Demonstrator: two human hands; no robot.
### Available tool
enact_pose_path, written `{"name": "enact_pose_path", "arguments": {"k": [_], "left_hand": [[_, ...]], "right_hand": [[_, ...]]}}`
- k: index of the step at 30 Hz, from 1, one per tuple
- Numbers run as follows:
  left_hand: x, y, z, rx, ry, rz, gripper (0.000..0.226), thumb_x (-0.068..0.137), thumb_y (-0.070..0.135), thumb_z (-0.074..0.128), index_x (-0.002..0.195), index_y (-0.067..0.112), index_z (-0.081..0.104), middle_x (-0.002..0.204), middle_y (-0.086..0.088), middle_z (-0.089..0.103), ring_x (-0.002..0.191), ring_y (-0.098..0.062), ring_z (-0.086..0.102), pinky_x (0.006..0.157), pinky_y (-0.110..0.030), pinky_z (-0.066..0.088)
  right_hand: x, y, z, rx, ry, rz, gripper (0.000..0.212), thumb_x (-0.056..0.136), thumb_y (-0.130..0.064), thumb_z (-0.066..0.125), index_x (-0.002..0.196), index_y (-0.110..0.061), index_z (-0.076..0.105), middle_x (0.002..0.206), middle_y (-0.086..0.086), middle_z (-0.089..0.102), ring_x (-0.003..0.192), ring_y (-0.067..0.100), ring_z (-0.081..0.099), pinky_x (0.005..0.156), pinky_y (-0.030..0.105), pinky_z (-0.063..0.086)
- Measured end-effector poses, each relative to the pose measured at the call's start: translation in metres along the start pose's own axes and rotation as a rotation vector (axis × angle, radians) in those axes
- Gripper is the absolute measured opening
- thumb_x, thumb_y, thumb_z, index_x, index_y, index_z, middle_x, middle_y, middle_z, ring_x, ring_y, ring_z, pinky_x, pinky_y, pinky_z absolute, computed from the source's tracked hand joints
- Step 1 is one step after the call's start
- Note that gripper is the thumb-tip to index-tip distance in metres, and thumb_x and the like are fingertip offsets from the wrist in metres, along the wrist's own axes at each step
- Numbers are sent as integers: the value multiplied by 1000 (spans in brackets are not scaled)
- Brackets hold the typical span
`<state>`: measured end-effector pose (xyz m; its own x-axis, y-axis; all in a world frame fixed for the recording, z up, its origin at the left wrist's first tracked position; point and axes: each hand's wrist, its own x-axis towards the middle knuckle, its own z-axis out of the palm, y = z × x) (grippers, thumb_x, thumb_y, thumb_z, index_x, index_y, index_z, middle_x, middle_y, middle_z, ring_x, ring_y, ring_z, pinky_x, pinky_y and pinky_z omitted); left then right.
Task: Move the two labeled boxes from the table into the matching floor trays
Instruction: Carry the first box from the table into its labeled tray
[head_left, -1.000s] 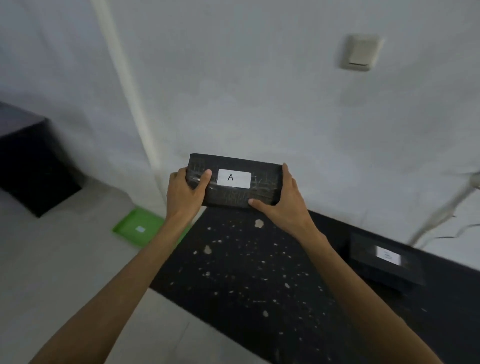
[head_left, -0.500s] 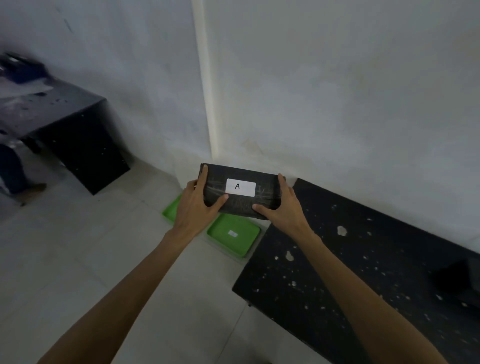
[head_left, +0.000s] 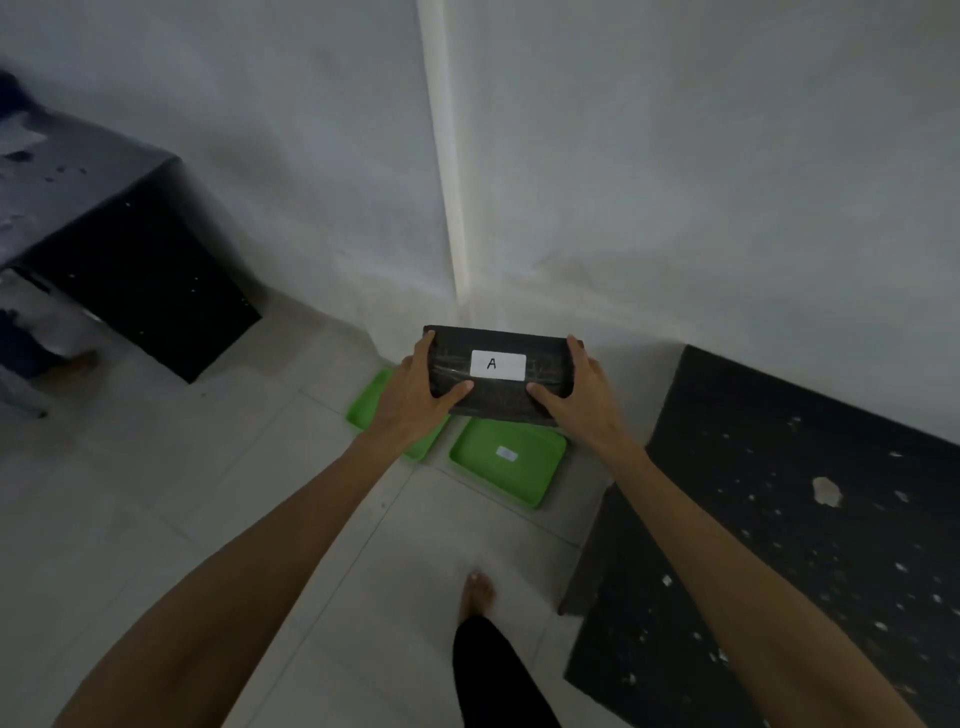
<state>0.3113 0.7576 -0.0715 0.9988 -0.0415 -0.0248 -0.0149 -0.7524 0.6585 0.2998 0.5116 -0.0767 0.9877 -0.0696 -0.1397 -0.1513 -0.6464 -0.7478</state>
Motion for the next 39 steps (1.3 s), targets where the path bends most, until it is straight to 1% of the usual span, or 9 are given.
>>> {"name": "enact_pose_path", "arguments": {"k": [7,9,11,14,19,26,31,34,39], "left_hand": [[144,-83,71,38,-220,-13,101,82,65,61,157,22,9,142,-19,45,129,-35,46,102,-50,45],[182,-107,105,62,-254,19,101,82,62,63,157,18,13,149,-18,37,132,-35,43,106,-50,42],[215,-141,146,110,-278,63,97,82,59,65,155,11,21,156,-16,27,137,-36,39,109,-51,40],[256,-206,222,164,-291,155,91,84,53,67,153,8,28,158,-20,24,140,-39,35,112,-50,36],[302,-328,354,183,-389,147,92,85,51,66,156,17,19,163,-12,13,143,-37,31,113,-53,33],[320,-461,502,146,-450,94,92,84,45,71,155,13,22,161,-16,19,142,-38,31,116,-49,28],[333,-506,556,135,-450,88,92,83,45,71,155,16,22,162,-16,17,145,-38,26,117,-52,27],[343,-511,571,123,-438,78,90,83,40,73,155,16,24,163,-15,16,145,-37,27,117,-47,25],[346,-513,581,142,-445,114,84,88,35,70,155,13,25,163,-16,15,142,-37,32,116,-48,30]], "right_hand": [[122,49,88,22,59,217,97,86,-49,70,158,-16,15,150,17,38,133,35,45,104,46,42],[153,77,116,48,76,278,96,86,-48,70,158,-17,14,149,16,38,132,35,45,104,47,43],[184,112,152,70,95,335,93,86,-46,70,157,-18,16,146,17,40,129,35,48,102,47,46],[226,175,213,106,140,387,92,87,-41,71,157,-17,17,149,18,37,129,36,48,101,47,47],[283,299,324,90,114,448,98,87,-43,71,159,-19,9,157,15,27,136,35,42,107,48,43],[329,438,460,55,101,522,98,87,-41,71,159,-22,8,155,15,31,132,37,45,102,49,46],[347,494,510,18,108,540,97,87,-45,70,159,-26,8,158,15,26,131,38,47,99,47,48],[355,509,522,61,129,546,98,86,-44,71,159,-26,8,158,13,27,131,37,48,101,48,47],[360,520,528,124,96,564,107,85,-44,74,159,-25,0,163,11,18,141,34,37,111,47,39]]}}
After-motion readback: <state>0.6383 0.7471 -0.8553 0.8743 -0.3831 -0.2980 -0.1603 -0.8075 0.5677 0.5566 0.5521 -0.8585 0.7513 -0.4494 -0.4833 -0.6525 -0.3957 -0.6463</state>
